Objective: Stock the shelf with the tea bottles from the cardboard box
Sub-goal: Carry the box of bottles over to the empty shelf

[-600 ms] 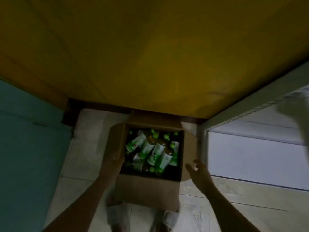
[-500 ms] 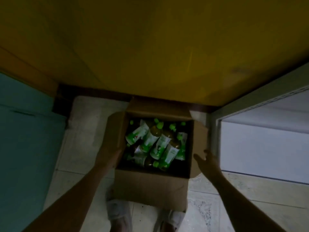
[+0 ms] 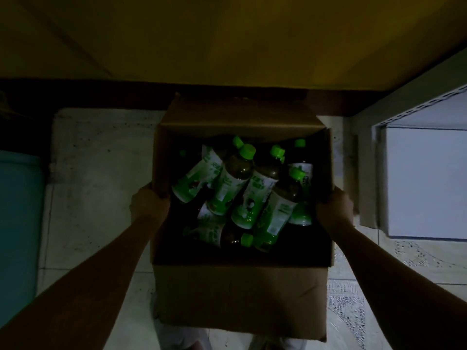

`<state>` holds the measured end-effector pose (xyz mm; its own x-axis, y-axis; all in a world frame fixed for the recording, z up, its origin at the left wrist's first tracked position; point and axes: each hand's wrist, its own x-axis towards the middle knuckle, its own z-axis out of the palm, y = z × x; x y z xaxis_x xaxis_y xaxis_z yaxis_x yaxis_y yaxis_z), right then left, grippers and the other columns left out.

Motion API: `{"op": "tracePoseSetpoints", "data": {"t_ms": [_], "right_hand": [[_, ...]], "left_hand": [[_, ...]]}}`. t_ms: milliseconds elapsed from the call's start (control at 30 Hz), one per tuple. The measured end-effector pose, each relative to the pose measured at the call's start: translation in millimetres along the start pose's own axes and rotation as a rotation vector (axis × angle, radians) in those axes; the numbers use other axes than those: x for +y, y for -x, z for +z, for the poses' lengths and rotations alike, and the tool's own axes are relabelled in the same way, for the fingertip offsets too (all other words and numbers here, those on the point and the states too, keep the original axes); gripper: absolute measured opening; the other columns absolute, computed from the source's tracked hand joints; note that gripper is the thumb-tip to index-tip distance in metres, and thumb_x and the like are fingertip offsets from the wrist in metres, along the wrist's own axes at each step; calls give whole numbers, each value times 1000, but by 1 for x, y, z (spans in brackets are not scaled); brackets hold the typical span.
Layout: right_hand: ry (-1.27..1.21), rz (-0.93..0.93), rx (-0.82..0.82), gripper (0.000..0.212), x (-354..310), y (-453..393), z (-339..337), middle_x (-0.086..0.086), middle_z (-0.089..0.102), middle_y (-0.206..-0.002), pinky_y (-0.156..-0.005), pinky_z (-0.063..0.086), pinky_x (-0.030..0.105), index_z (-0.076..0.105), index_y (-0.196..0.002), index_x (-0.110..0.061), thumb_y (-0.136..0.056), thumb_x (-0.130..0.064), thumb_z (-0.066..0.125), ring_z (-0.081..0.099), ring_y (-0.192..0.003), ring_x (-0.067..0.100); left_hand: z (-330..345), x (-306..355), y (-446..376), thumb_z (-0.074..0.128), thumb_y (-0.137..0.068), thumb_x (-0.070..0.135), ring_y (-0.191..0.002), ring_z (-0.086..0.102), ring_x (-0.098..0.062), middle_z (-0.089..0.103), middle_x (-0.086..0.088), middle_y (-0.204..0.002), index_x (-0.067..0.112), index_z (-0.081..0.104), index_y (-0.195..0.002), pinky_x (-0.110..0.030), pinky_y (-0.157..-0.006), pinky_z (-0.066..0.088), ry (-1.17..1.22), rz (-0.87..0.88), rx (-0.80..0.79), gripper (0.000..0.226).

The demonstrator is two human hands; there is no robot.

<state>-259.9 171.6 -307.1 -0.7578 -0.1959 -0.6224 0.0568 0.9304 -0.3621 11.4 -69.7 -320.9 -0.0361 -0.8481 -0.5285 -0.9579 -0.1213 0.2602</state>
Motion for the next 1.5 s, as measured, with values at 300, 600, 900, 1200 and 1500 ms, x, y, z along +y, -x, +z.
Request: {"op": "tracePoseSetpoints", "data": {"t_ms": [300, 600, 900, 1200, 1500], "right_hand": [[-35, -33, -65, 11, -13, 29, -58, 5, 61, -79, -64, 50, 30, 62, -101, -7, -91, -9, 59, 61, -71, 21], [32, -46, -10, 21, -55, 213, -210, 22, 68, -95, -68, 47, 30, 64, -104, 2, -85, -2, 57, 62, -79, 31], [2, 16, 115, 17, -67, 488, -386, 24, 68, -96, -67, 49, 34, 65, -94, 3, -80, -2, 58, 64, -83, 35], [-191, 237, 302, 7, 21, 663, -427, 20, 64, -90, -64, 47, 33, 59, -84, 2, -82, -5, 57, 63, -82, 34], [-390, 409, 451, 26, 146, 738, -510, 24, 64, -105, -81, 56, 43, 59, -106, 8, -84, -6, 58, 63, -96, 37]], "left_hand": [[-52, 14, 36, 61, -85, 8, -67, 58, -29, 56, -11, -67, 2, 57, -69, -35, -60, 49, 41, 77, -65, 18], [-248, 62, 183, 60, -88, 8, -59, 49, -21, 43, 0, -56, 11, 49, -60, -24, -53, 35, -13, 172, -134, 30], [-465, 103, 401, 57, -89, 10, -62, 48, -21, 55, -9, -79, 3, 60, -84, -25, -48, 34, -75, 314, -183, 10], [-489, 141, 507, 53, -95, 15, -54, 34, -17, 36, -5, -65, 16, 35, -62, -34, -62, 35, -300, 661, -284, 37], [-441, 236, 650, 60, -84, 7, -61, 49, -25, 49, -12, -68, 4, 48, -66, -29, -49, 36, -401, 979, -376, 21]]}}
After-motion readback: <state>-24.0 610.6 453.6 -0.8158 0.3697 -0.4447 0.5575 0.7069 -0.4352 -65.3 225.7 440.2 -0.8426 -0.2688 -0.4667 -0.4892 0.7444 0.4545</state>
